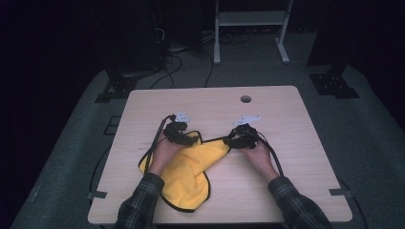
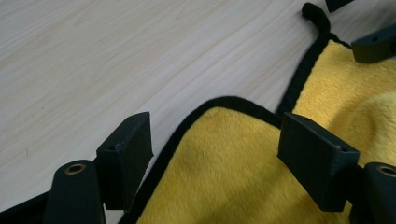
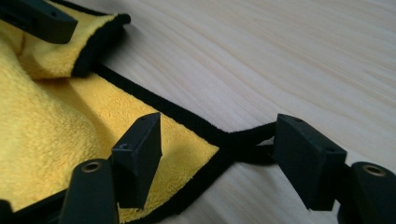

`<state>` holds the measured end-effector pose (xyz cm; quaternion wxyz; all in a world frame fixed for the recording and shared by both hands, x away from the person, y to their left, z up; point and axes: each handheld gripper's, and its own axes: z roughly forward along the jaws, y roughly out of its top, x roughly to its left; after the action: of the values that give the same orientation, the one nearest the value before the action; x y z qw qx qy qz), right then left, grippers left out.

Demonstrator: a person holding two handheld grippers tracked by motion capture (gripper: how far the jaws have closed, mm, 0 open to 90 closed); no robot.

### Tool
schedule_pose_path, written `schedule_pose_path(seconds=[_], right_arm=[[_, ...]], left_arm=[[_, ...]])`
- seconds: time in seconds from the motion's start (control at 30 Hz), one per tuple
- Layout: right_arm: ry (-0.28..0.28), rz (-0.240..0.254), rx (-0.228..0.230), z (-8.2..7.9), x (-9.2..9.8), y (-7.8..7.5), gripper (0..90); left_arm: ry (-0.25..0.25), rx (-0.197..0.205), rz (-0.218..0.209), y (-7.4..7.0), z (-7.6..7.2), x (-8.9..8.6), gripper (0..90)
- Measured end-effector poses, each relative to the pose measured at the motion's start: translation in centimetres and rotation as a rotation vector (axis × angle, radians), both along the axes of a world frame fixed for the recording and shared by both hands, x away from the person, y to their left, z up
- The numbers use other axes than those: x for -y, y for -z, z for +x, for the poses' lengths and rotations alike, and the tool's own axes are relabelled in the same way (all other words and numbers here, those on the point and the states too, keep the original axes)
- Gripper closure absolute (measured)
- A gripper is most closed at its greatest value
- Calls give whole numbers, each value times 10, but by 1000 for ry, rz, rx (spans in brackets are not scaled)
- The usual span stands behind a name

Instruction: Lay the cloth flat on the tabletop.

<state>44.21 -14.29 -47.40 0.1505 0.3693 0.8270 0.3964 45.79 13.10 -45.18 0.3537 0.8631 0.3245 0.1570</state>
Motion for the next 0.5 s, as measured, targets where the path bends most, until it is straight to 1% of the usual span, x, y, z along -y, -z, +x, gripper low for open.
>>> schedule_pose_path(seconds=[0.03,0.07,0.1,0.13,0.2,0.23,0.27,0.33,0.4,0.47,0.5], right_arm=[[0,0,0,0,0,0,316],[-6,-12,-6,1,-3,3,312],[-6,-12,-6,1,-3,3,312],[-10,-34,0,1,-5,6,313],[-9,-34,3,1,-6,8,319],[-11,-38,6,1,-6,8,329],[-12,-42,9,2,-6,8,339],[-18,-42,11,1,-6,8,363],[-25,-42,13,1,-5,8,410],[-35,-38,14,-1,-4,7,496],[-35,-38,14,-1,-4,7,496]], left_arm=[[0,0,0,0,0,0,256],[2,-11,14,3,3,3,261],[2,-11,14,3,3,3,264],[11,-26,33,6,6,5,282],[15,-38,41,10,8,7,308],[18,-45,47,11,9,7,338],[22,-46,43,13,10,8,384],[29,-44,58,13,9,8,471],[35,-44,73,11,7,9,600],[42,-56,79,9,6,7,695],[42,-56,79,9,6,7,731]])
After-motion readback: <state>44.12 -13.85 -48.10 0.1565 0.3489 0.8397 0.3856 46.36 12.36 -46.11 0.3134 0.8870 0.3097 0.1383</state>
